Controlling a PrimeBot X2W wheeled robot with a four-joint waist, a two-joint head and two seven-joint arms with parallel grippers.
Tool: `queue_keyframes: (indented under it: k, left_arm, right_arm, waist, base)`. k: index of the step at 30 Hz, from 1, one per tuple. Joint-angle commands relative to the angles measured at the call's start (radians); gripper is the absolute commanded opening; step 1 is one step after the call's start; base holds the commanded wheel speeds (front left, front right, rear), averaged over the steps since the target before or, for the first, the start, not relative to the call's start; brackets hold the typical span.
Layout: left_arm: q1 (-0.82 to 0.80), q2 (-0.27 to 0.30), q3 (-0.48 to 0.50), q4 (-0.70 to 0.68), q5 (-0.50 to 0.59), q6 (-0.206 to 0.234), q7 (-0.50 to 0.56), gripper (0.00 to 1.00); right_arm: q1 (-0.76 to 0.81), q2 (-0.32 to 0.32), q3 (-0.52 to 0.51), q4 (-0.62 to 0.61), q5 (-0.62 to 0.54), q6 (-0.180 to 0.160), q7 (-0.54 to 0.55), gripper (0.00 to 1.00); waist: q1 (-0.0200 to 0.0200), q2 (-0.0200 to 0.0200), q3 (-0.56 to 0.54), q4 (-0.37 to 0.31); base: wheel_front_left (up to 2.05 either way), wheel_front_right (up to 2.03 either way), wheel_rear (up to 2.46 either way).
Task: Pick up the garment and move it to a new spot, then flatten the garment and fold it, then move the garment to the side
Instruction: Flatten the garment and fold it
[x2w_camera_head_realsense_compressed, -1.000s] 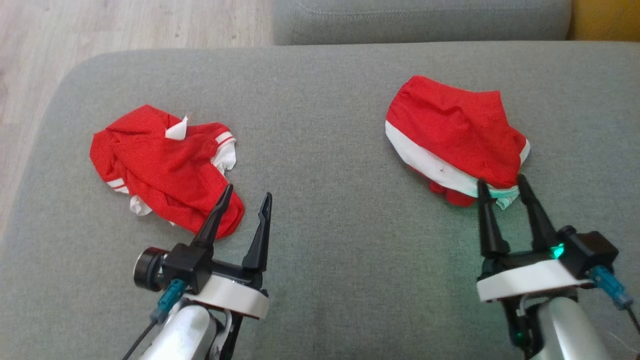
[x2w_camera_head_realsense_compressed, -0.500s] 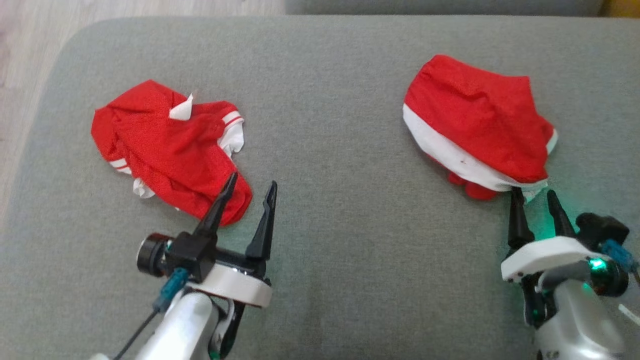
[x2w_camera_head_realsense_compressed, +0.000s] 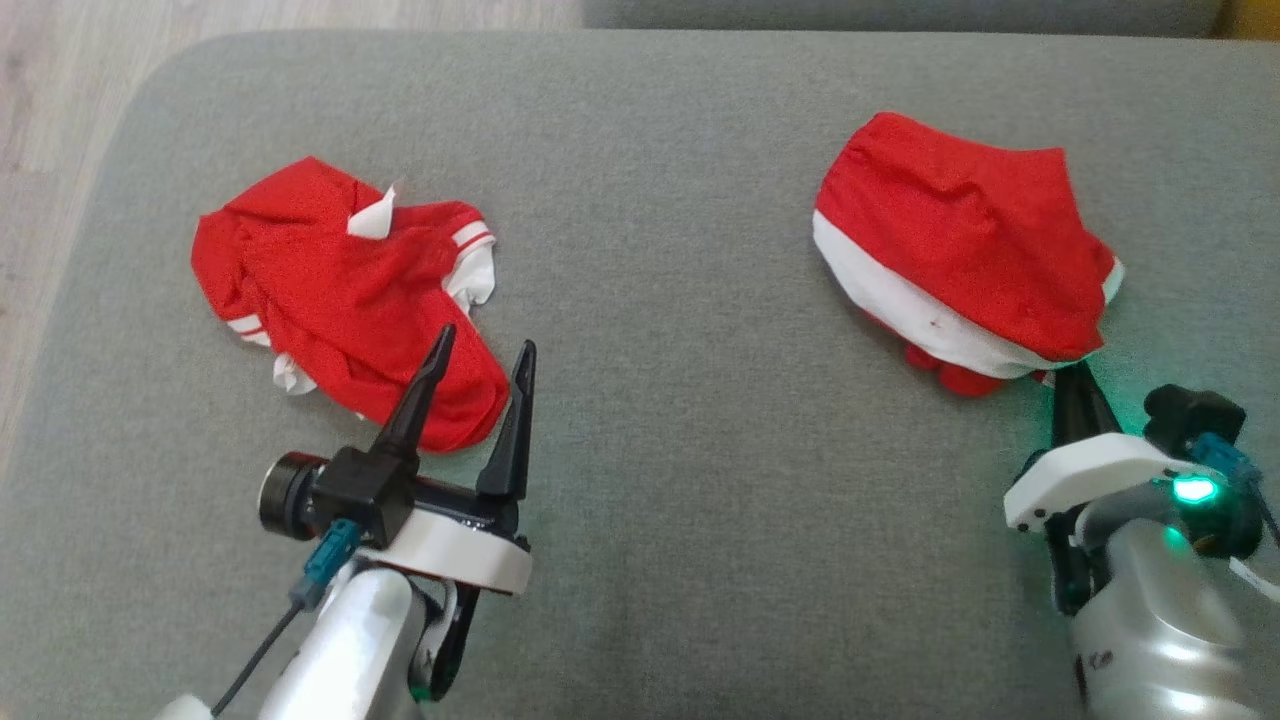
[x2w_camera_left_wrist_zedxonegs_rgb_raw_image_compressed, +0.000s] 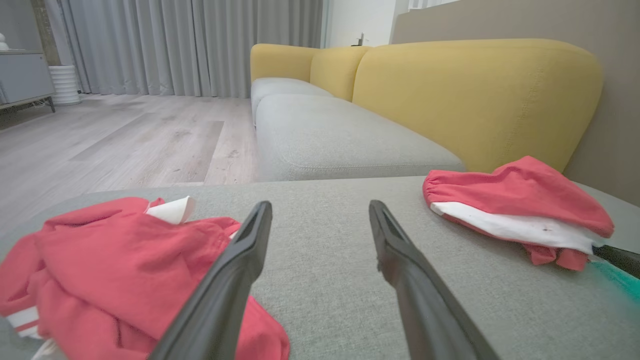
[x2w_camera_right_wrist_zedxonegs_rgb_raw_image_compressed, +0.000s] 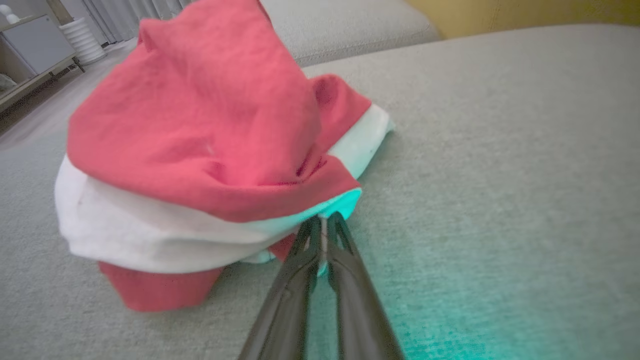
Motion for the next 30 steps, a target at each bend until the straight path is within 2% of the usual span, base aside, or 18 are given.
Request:
queue_keyframes:
  k: [1,5,10,14,18,19,20,24,30]
  left_arm:
    - [-0.023,0.001,0.042,-0.027,0.012,-0.003,-0.009,1.00]
    - [-0.009,-0.007,0.057,-0.026,0.016,-0.007,-0.010,1.00]
    - [0.023,-0.021,0.072,-0.025,0.021,-0.012,-0.010,1.00]
    - [0.044,-0.034,0.079,-0.026,0.026,-0.017,-0.010,1.00]
    - [0.057,-0.045,0.085,-0.021,0.032,-0.023,-0.010,1.00]
    - [0.058,-0.047,0.086,-0.020,0.033,-0.025,-0.010,1.00]
    - [0.059,-0.050,0.086,-0.018,0.035,-0.026,-0.010,1.00]
    - [0.063,-0.058,0.087,-0.012,0.041,-0.034,-0.010,1.00]
    - [0.068,-0.064,0.093,-0.006,0.050,-0.046,-0.010,1.00]
  right_arm:
    - [-0.006,-0.004,0.015,-0.041,-0.027,-0.001,-0.006,0.00]
    - [0.038,-0.004,-0.037,-0.123,-0.118,-0.001,-0.006,0.00]
    - [0.115,-0.004,-0.161,-0.258,-0.256,-0.001,-0.003,0.00]
    - [0.159,-0.004,-0.229,-0.377,-0.329,-0.001,0.049,0.00]
    - [0.206,-0.004,-0.261,-0.445,-0.365,-0.001,0.132,0.00]
    - [0.218,-0.004,-0.266,-0.457,-0.376,-0.001,0.150,0.68]
    - [0.226,-0.004,-0.266,-0.467,-0.379,-0.001,0.159,1.00]
    - [0.248,-0.004,-0.209,-0.509,-0.346,-0.001,0.136,1.00]
    - [0.295,-0.004,0.038,-0.566,-0.179,-0.001,0.047,1.00]
  waist:
    - [-0.0001,0.0000,-0.012,-0.011]
    - [-0.0001,0.0000,-0.046,-0.037]
    - [-0.0001,0.0000,-0.096,-0.069]
    - [-0.0001,0.0000,-0.123,-0.086]
    - [-0.0001,0.0000,-0.141,-0.094]
    - [-0.0001,0.0000,-0.144,-0.094]
    - [-0.0001,0.0000,-0.145,-0.094]
    - [-0.0001,0.0000,-0.153,-0.090]
    - [-0.0001,0.0000,-0.156,-0.077]
  base:
    - [0.00,0.00,0.00]
    - [0.00,0.00,0.00]
    - [0.00,0.00,0.00]
    - [0.00,0.00,0.00]
    - [0.00,0.00,0.00]
    - [0.00,0.00,0.00]
    - [0.00,0.00,0.00]
    - [0.00,0.00,0.00]
    - [0.00,0.00,0.00]
